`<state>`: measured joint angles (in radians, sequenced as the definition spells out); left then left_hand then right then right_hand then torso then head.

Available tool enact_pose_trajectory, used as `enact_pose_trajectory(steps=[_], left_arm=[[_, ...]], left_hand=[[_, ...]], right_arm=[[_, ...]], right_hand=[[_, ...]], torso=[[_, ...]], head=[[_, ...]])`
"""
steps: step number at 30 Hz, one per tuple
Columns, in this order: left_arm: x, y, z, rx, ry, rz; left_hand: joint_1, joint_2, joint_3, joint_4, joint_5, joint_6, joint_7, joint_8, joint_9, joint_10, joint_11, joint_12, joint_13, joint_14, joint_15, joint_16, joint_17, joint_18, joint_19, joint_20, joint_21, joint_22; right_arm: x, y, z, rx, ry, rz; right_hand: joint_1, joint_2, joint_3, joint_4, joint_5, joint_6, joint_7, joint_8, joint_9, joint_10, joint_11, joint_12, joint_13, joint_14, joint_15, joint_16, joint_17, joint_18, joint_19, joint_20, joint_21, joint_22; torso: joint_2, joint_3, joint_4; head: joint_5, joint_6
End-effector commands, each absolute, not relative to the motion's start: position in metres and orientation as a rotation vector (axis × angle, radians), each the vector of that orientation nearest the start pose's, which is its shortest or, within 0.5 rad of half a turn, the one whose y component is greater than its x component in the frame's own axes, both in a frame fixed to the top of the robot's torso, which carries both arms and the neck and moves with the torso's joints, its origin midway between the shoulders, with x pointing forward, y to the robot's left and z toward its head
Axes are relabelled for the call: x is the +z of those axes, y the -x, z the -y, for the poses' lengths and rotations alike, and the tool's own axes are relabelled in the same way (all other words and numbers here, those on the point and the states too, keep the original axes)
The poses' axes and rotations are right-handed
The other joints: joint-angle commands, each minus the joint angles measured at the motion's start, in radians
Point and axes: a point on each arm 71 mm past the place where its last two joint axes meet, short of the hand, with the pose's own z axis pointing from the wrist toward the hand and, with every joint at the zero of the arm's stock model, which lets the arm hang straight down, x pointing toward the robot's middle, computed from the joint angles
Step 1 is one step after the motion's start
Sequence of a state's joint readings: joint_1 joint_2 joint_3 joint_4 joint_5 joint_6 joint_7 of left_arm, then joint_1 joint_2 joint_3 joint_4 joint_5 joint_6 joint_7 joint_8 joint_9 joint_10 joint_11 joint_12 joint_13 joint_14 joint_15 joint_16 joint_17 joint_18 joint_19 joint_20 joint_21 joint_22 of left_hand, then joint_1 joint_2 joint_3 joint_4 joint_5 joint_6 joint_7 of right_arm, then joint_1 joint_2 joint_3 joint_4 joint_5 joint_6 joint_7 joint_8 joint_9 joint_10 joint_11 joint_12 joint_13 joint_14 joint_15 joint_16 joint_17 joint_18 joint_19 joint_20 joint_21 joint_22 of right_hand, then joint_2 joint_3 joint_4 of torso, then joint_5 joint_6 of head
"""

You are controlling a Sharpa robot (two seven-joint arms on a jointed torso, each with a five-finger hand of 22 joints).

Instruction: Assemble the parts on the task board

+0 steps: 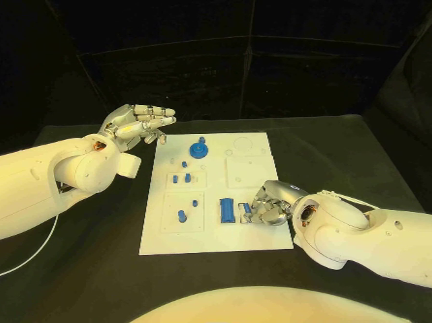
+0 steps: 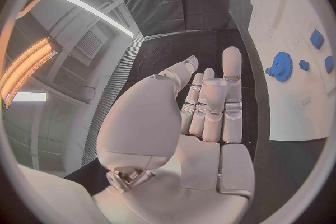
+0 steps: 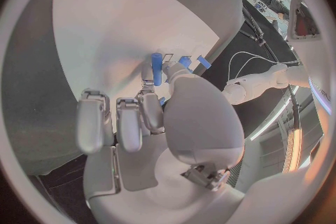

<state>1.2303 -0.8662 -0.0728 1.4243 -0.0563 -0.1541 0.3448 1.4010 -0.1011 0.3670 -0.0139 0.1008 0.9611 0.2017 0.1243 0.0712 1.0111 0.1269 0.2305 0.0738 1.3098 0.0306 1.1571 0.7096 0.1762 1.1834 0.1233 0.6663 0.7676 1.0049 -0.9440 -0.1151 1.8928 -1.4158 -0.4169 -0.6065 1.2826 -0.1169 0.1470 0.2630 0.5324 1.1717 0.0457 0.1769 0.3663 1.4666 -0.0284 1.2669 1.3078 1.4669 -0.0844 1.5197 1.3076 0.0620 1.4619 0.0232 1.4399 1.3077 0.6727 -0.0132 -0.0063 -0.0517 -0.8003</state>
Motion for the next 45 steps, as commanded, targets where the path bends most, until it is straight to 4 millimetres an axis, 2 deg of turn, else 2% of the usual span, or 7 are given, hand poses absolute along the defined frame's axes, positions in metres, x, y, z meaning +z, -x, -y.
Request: enact_pose_trajectory(steps=[1,16,19,22,29,35,45], left_arm=[[-0.1816,-0.5044,-0.2421,-1.545,1.052,-1.514],[-0.1819,-0.5040,-0.2433,-1.544,1.054,-1.519],[-0.1820,-0.5041,-0.2447,-1.540,1.056,-1.519],[-0.1821,-0.5040,-0.2450,-1.540,1.056,-1.519],[-0.1824,-0.5037,-0.2451,-1.540,1.057,-1.521],[-0.1826,-0.5035,-0.2448,-1.540,1.057,-1.524],[-0.1828,-0.5033,-0.2448,-1.541,1.058,-1.527]], left_hand=[[-0.006,0.004,-0.001,-0.004,0.004,-0.007,-0.001,0.005,0.001,-0.005,0.002,0.006,-0.001,-0.003,0.004,0.006,-0.001,0.007,0.001,0.009,-0.007,-0.002],[-0.004,0.004,0.000,-0.006,0.004,-0.008,-0.001,0.006,0.001,-0.007,0.002,0.008,-0.002,-0.004,0.004,0.006,-0.003,0.007,0.001,0.009,-0.007,-0.002],[-0.004,0.004,0.000,-0.006,0.004,-0.008,-0.001,0.006,0.001,-0.007,0.002,0.008,-0.002,-0.004,0.004,0.006,-0.003,0.007,0.001,0.009,-0.007,-0.002],[-0.004,0.004,0.000,-0.006,0.004,-0.008,-0.001,0.006,0.001,-0.007,0.002,0.008,-0.002,-0.004,0.004,0.006,-0.003,0.007,0.001,0.009,-0.007,-0.002],[-0.004,0.004,0.000,-0.006,0.004,-0.009,-0.001,0.007,0.001,-0.008,0.002,0.009,-0.002,-0.004,0.004,0.006,-0.004,0.007,0.000,0.009,-0.007,-0.002],[-0.004,0.004,0.000,-0.006,0.004,-0.009,-0.001,0.007,0.001,-0.008,0.002,0.009,-0.002,-0.005,0.005,0.006,-0.005,0.007,0.000,0.009,-0.007,-0.002],[-0.004,0.004,0.000,-0.006,0.004,-0.009,-0.001,0.007,0.001,-0.008,0.002,0.009,-0.002,-0.005,0.005,0.006,-0.005,0.007,0.000,0.009,-0.007,-0.002]], right_arm=[[-0.2615,-0.3613,0.1732,0.523,-0.232,-2.003],[-0.2571,-0.3614,0.1725,0.543,-0.268,-1.948],[-0.2568,-0.3612,0.1718,0.546,-0.268,-1.946],[-0.2571,-0.3612,0.1712,0.546,-0.264,-1.950],[-0.2584,-0.3614,0.1706,0.540,-0.250,-1.966],[-0.2607,-0.3610,0.1700,0.528,-0.219,-1.997],[-0.2618,-0.3614,0.1695,0.516,-0.185,-2.008]], right_hand=[[-0.010,0.002,-0.007,0.000,0.006,0.007,-0.001,0.002,0.001,0.015,-0.002,0.000,0.075,0.090,-0.008,0.007,0.193,-0.012,0.012,-0.004,0.006,0.038],[-0.033,0.008,-0.027,0.014,0.026,0.016,-0.006,0.010,0.012,0.018,-0.007,-0.001,0.074,0.091,-0.012,0.011,0.199,-0.013,0.014,-0.007,0.009,0.043],[-0.041,0.009,-0.041,0.017,0.054,0.015,-0.007,0.011,0.017,0.019,-0.008,-0.002,0.074,0.091,-0.013,0.011,0.199,-0.014,0.015,-0.008,0.009,0.044],[-0.046,0.010,-0.048,0.019,0.060,0.014,-0.006,0.011,0.019,0.019,-0.007,-0.002,0.073,0.091,-0.013,0.011,0.198,-0.013,0.014,-0.009,0.009,0.043],[-0.055,0.012,-0.059,0.023,0.060,0.013,-0.005,0.011,0.022,0.019,-0.006,-0.004,0.073,0.091,-0.012,0.010,0.197,-0.013,0.014,-0.008,0.009,0.043],[-0.055,0.015,-0.060,0.022,0.058,0.014,-0.006,0.012,0.023,0.019,-0.007,-0.005,0.072,0.091,-0.012,0.010,0.198,-0.013,0.014,-0.008,0.009,0.043],[-0.052,0.017,-0.062,0.020,0.057,0.014,-0.007,0.012,0.024,0.018,-0.008,-0.008,0.071,0.091,-0.012,0.010,0.197,-0.014,0.014,-0.008,0.009,0.043]], torso=[[0.001,-0.0001,0.0001],[0.000,0.0005,0.0009],[0.000,0.0007,0.0018],[-0.001,0.0001,0.0015],[-0.001,-0.0005,-0.0008],[0.000,-0.0009,0.0012],[0.000,-0.0003,0.0003]], head=[[0.000,0.000],[0.000,-0.004],[0.000,-0.004],[0.001,-0.005],[0.002,-0.007],[0.002,-0.007],[0.003,-0.006]])
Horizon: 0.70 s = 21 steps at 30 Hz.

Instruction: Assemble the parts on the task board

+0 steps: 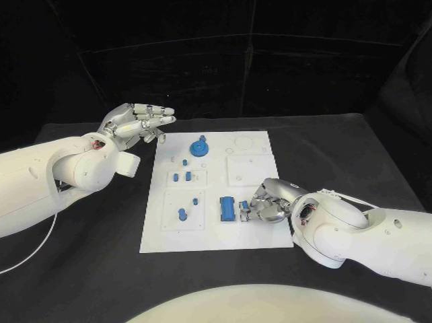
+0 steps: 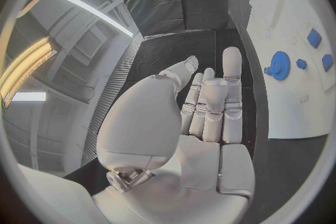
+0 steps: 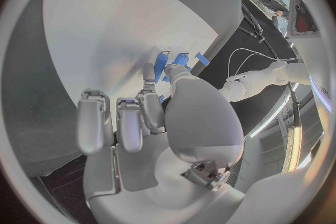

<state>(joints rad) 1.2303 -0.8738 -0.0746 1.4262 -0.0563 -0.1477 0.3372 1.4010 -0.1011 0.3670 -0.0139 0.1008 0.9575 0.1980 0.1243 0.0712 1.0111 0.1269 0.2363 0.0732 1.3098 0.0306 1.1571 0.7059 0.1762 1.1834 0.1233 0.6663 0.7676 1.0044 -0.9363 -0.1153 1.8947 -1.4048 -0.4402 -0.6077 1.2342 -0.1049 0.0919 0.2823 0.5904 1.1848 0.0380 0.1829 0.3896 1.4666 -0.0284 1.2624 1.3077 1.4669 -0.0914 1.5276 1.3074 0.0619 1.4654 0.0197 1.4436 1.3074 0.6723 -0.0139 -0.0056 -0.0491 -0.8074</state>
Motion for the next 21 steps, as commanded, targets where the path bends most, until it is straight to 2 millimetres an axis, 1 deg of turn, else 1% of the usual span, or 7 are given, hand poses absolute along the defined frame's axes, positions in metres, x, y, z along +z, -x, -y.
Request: enact_pose_trajectory(steps=[1,9,16,17,19,20,21], left_arm=[[-0.1828,-0.5033,-0.2448,-1.541,1.058,-1.527],[-0.1828,-0.5032,-0.2447,-1.541,1.058,-1.528],[-0.1829,-0.5032,-0.2447,-1.540,1.058,-1.528],[-0.1829,-0.5032,-0.2447,-1.541,1.058,-1.528],[-0.1829,-0.5032,-0.2445,-1.541,1.058,-1.528],[-0.1829,-0.5032,-0.2444,-1.541,1.058,-1.528],[-0.1829,-0.5033,-0.2444,-1.541,1.058,-1.529]], left_hand=[[-0.004,0.003,0.000,-0.007,0.004,-0.007,0.002,0.007,0.000,-0.010,0.002,0.003,-0.002,-0.005,0.005,0.006,0.000,0.007,0.000,0.009,-0.007,-0.002],[-0.004,0.003,0.000,-0.007,0.003,-0.007,0.002,0.007,0.000,-0.010,0.002,0.003,-0.002,-0.005,0.005,0.006,0.000,0.007,0.000,0.009,-0.007,-0.002],[-0.004,0.003,0.000,-0.007,0.003,-0.007,0.002,0.007,0.000,-0.010,0.002,0.003,-0.002,-0.005,0.005,0.006,0.000,0.007,0.000,0.009,-0.007,-0.002],[-0.004,0.003,0.000,-0.007,0.003,-0.007,0.002,0.007,0.000,-0.010,0.002,0.003,-0.002,-0.005,0.005,0.006,0.000,0.007,0.000,0.009,-0.007,-0.002],[-0.004,0.003,0.000,-0.007,0.003,-0.007,0.002,0.007,0.000,-0.010,0.002,0.003,-0.002,-0.005,0.005,0.006,0.000,0.007,0.000,0.009,-0.007,-0.002],[-0.004,0.003,0.000,-0.007,0.003,-0.007,0.002,0.007,0.000,-0.010,0.002,0.003,-0.002,-0.005,0.005,0.006,0.000,0.007,0.000,0.009,-0.007,-0.002],[-0.004,0.003,0.000,-0.007,0.003,-0.007,0.002,0.007,0.000,-0.010,0.002,0.003,-0.002,-0.005,0.005,0.006,0.000,0.007,0.000,0.009,-0.007,-0.002]], right_arm=[[-0.2618,-0.3614,0.1693,0.516,-0.184,-2.008],[-0.2618,-0.3616,0.1683,0.517,-0.181,-2.006],[-0.2613,-0.3621,0.1682,0.522,-0.193,-1.996],[-0.2612,-0.3621,0.1681,0.522,-0.193,-1.995],[-0.2612,-0.3622,0.1681,0.522,-0.195,-1.993],[-0.2611,-0.3623,0.1681,0.522,-0.195,-1.993],[-0.2611,-0.3623,0.1682,0.522,-0.196,-1.992]], right_hand=[[-0.004,0.005,-0.007,0.000,-0.001,0.001,0.000,0.006,0.001,0.018,-0.008,-0.003,0.071,0.091,-0.005,0.002,0.197,-0.013,0.011,-0.005,0.005,0.044],[-0.003,0.006,-0.008,0.000,-0.004,0.001,0.000,0.007,0.001,0.018,-0.008,-0.002,0.071,0.091,-0.006,0.002,0.197,-0.013,0.011,-0.005,0.005,0.044],[-0.008,0.009,-0.021,0.001,-0.021,0.000,0.001,0.007,0.005,0.019,-0.007,-0.003,0.071,0.090,-0.006,0.002,0.197,-0.013,0.010,-0.005,0.004,0.043],[-0.014,0.010,-0.027,0.003,-0.034,-0.001,0.001,0.007,0.007,0.019,-0.007,-0.003,0.071,0.090,-0.005,0.002,0.197,-0.013,0.010,-0.005,0.004,0.043],[-0.040,0.019,-0.051,0.006,-0.123,-0.002,0.003,0.007,0.011,0.018,-0.005,-0.005,0.071,0.090,-0.003,0.000,0.195,-0.013,0.009,-0.003,0.002,0.040],[-0.048,0.023,-0.060,0.006,-0.155,-0.003,0.004,0.007,0.012,0.018,-0.004,-0.006,0.070,0.090,-0.003,0.000,0.194,-0.013,0.008,-0.003,0.001,0.039],[-0.066,0.028,-0.075,0.006,-0.212,-0.004,0.005,0.006,0.013,0.017,-0.003,-0.008,0.069,0.089,-0.002,-0.002,0.192,-0.012,0.007,-0.002,0.000,0.037]], torso=[[0.000,0.0004,-0.0003],[0.001,0.0005,-0.0004],[0.000,0.0003,-0.0001],[0.000,0.0004,0.0000],[0.000,0.0003,-0.0002],[0.000,0.0004,-0.0002],[0.000,0.0005,-0.0001]], head=[[0.000,0.000],[0.000,0.001],[0.000,0.001],[0.000,0.001],[0.000,0.001],[0.000,0.001],[0.000,0.001]])
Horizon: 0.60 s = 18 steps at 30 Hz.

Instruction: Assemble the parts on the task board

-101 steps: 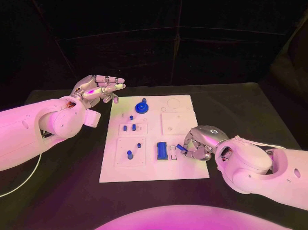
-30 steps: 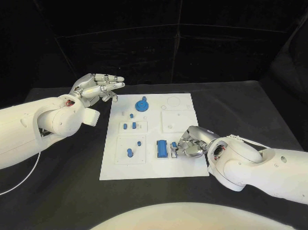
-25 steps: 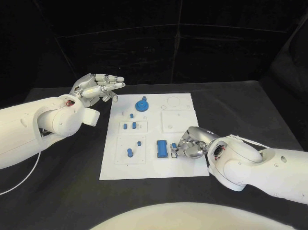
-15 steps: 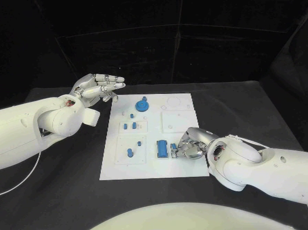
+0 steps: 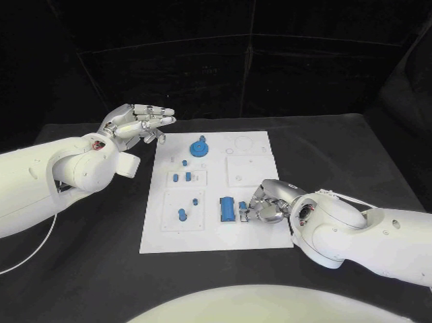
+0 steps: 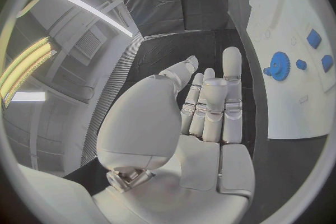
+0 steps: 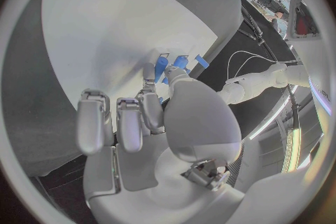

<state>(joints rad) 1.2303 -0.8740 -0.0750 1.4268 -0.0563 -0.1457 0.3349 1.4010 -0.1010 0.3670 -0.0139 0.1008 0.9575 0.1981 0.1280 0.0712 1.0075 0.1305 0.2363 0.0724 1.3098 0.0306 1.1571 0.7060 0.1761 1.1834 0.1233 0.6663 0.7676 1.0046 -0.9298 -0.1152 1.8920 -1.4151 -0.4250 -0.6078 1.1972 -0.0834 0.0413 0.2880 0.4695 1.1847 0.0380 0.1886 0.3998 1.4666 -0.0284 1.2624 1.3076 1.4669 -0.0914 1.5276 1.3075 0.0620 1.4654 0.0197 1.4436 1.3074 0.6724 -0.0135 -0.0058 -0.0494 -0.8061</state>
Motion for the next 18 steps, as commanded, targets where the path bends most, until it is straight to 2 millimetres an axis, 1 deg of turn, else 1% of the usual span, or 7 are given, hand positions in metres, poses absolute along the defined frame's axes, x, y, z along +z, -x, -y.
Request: enact_pose_trajectory(steps=[1,2,4,5,7,14,18], left_arm=[[-0.1829,-0.5033,-0.2444,-1.541,1.058,-1.529],[-0.1829,-0.5033,-0.2444,-1.541,1.058,-1.529],[-0.1829,-0.5033,-0.2443,-1.542,1.058,-1.529],[-0.1829,-0.5032,-0.2443,-1.542,1.058,-1.529],[-0.1829,-0.5032,-0.2443,-1.542,1.058,-1.530],[-0.1830,-0.5032,-0.2445,-1.542,1.058,-1.530],[-0.1830,-0.5031,-0.2449,-1.541,1.059,-1.530]], left_hand=[[-0.004,0.003,0.000,-0.007,0.003,-0.007,0.002,0.003,0.000,-0.007,-0.002,0.003,-0.001,-0.005,0.005,0.006,-0.001,0.007,0.000,0.009,-0.007,-0.002],[-0.004,0.003,0.000,-0.007,0.003,-0.007,0.002,0.003,0.000,-0.007,-0.002,0.003,-0.001,-0.005,0.005,0.006,-0.001,0.007,0.000,0.009,-0.007,-0.002],[-0.004,0.003,0.000,-0.007,0.004,-0.007,0.002,0.003,0.000,-0.007,-0.002,0.004,-0.001,-0.005,0.005,0.006,-0.001,0.007,0.000,0.009,-0.007,-0.002],[-0.004,0.003,0.000,-0.007,0.004,-0.008,0.002,0.004,0.000,-0.009,-0.002,0.004,-0.001,-0.005,0.005,0.006,-0.002,0.007,0.000,0.009,-0.007,-0.002],[-0.004,0.003,0.000,-0.007,0.004,-0.008,0.002,0.004,0.000,-0.009,-0.002,0.004,-0.001,-0.005,0.004,0.006,-0.002,0.007,0.000,0.009,-0.007,-0.002],[-0.003,0.004,0.001,-0.008,0.004,-0.008,0.002,0.004,0.000,-0.009,-0.002,0.004,-0.001,-0.005,0.004,0.006,-0.001,0.007,0.000,0.009,-0.007,-0.002],[-0.003,0.004,0.001,-0.008,0.004,-0.008,0.002,0.004,0.000,-0.009,-0.002,0.004,-0.001,-0.005,0.004,0.006,-0.001,0.007,0.000,0.009,-0.007,-0.002]], right_arm=[[-0.2611,-0.3624,0.1683,0.521,-0.197,-1.991],[-0.2611,-0.3624,0.1684,0.521,-0.198,-1.990],[-0.2610,-0.3624,0.1685,0.522,-0.199,-1.989],[-0.2609,-0.3624,0.1686,0.522,-0.199,-1.988],[-0.2607,-0.3623,0.1687,0.522,-0.200,-1.987],[-0.2594,-0.3610,0.1715,0.523,-0.202,-1.982],[-0.2582,-0.3595,0.1756,0.520,-0.200,-1.981]], right_hand=[[-0.042,0.011,-0.037,0.001,-0.140,-0.005,0.005,0.000,0.005,0.016,-0.003,-0.010,0.068,0.089,-0.001,-0.003,0.190,-0.012,0.007,-0.002,-0.001,0.036],[-0.055,0.014,-0.051,0.001,-0.183,-0.006,0.005,-0.001,0.006,0.016,-0.003,-0.012,0.067,0.089,-0.001,-0.004,0.188,-0.012,0.007,-0.001,-0.001,0.036],[-0.073,0.019,-0.077,0.002,-0.244,-0.009,0.006,-0.001,0.010,0.014,-0.002,-0.014,0.066,0.088,-0.001,-0.005,0.186,-0.012,0.006,0.000,-0.001,0.036],[-0.081,0.021,-0.088,0.002,-0.266,-0.010,0.006,-0.002,0.011,0.014,-0.001,-0.014,0.066,0.088,0.000,-0.006,0.186,-0.011,0.006,0.000,-0.002,0.035],[-0.089,0.024,-0.105,0.003,-0.290,-0.011,0.006,-0.002,0.014,0.014,-0.001,-0.014,0.067,0.088,0.000,-0.006,0.185,-0.011,0.005,0.000,-0.003,0.034],[-0.092,0.025,-0.119,0.002,-0.301,-0.013,0.007,-0.002,0.016,0.014,-0.001,-0.013,0.068,0.088,0.000,-0.007,0.184,-0.011,0.005,0.000,-0.003,0.034],[-0.045,0.035,-0.126,-0.010,-0.294,-0.015,0.007,-0.002,0.021,0.014,-0.001,-0.011,0.069,0.088,0.000,-0.007,0.184,-0.011,0.005,0.000,-0.004,0.034]], torso=[[0.000,0.0002,0.0001],[0.000,0.0002,0.0001],[0.000,0.0001,0.0001],[0.000,-0.0001,-0.0002],[0.000,-0.0001,-0.0003],[0.000,0.0002,-0.0003],[-0.001,0.0000,-0.0007]], head=[[0.000,0.000],[0.000,0.000],[0.000,0.000],[0.000,0.000],[0.000,0.001],[-0.002,0.000],[-0.003,0.001]])
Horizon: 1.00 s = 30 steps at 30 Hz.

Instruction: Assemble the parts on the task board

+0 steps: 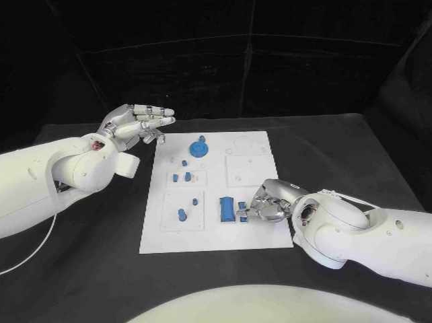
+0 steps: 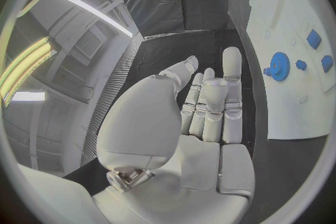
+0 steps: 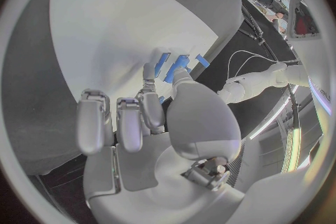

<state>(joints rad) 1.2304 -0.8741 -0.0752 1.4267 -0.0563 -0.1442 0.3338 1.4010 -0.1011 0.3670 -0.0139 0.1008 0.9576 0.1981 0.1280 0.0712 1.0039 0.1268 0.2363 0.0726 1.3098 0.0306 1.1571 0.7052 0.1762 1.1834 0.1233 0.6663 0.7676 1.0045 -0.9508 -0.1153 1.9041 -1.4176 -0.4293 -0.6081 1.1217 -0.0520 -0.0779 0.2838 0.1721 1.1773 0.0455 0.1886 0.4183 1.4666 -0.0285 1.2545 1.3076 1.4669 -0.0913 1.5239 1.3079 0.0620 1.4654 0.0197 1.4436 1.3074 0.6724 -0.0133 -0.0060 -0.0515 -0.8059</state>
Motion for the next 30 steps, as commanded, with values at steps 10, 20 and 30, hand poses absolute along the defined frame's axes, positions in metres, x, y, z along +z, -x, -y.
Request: enact_pose_trajectory(steps=[10,20,30], left_arm=[[-0.183,-0.504,-0.245,-1.539,1.057,-1.523],[-0.187,-0.504,-0.247,-1.549,1.081,-1.440],[-0.203,-0.521,-0.256,-1.507,1.237,-1.286]], left_hand=[[-0.003,0.004,0.001,-0.008,0.004,-0.009,0.002,0.004,0.000,-0.006,0.002,0.005,-0.002,-0.005,0.004,0.006,-0.002,0.007,0.000,0.009,-0.007,-0.002],[-0.083,0.004,-0.053,0.049,-0.002,-0.005,0.001,0.024,0.003,-0.002,0.002,0.035,0.003,-0.089,0.012,-0.073,-0.138,0.005,-0.037,0.018,-0.040,-0.019],[-0.027,0.038,-0.105,0.076,0.002,0.025,-0.016,0.055,0.001,0.029,-0.004,0.057,-0.006,-0.299,0.026,-0.446,-0.366,0.004,-0.208,0.038,-0.278,-0.183]], right_arm=[[-0.255,-0.360,0.187,0.576,-0.218,-1.934],[-0.249,-0.395,0.228,0.910,-0.654,-1.780],[-0.246,-0.467,0.248,1.209,-0.961,-1.613]], right_hand=[[0.161,-0.004,-0.021,-0.065,0.023,-0.030,0.010,-0.015,0.006,0.003,0.007,-0.022,0.060,0.084,0.005,-0.016,0.165,-0.006,-0.007,0.004,-0.018,0.013],[0.285,0.029,-0.043,-0.100,0.086,-0.141,0.064,-0.104,-0.041,-0.215,0.053,-0.509,-0.239,-0.010,0.044,-0.283,-0.160,0.081,-0.221,0.036,-0.330,-0.419],[0.504,0.054,0.092,-0.180,-0.001,-0.173,0.115,-0.128,-0.105,-0.434,0.129,-1.009,-0.702,-0.485,0.147,-0.996,-0.709,0.089,-0.617,0.112,-0.821,-0.812]], torso=[[-0.003,-0.0004,0.0003],[-0.034,-0.0084,-0.0012],[-0.091,-0.0215,-0.0046]], head=[[-0.011,0.013],[-0.027,0.056],[-0.028,0.146]])
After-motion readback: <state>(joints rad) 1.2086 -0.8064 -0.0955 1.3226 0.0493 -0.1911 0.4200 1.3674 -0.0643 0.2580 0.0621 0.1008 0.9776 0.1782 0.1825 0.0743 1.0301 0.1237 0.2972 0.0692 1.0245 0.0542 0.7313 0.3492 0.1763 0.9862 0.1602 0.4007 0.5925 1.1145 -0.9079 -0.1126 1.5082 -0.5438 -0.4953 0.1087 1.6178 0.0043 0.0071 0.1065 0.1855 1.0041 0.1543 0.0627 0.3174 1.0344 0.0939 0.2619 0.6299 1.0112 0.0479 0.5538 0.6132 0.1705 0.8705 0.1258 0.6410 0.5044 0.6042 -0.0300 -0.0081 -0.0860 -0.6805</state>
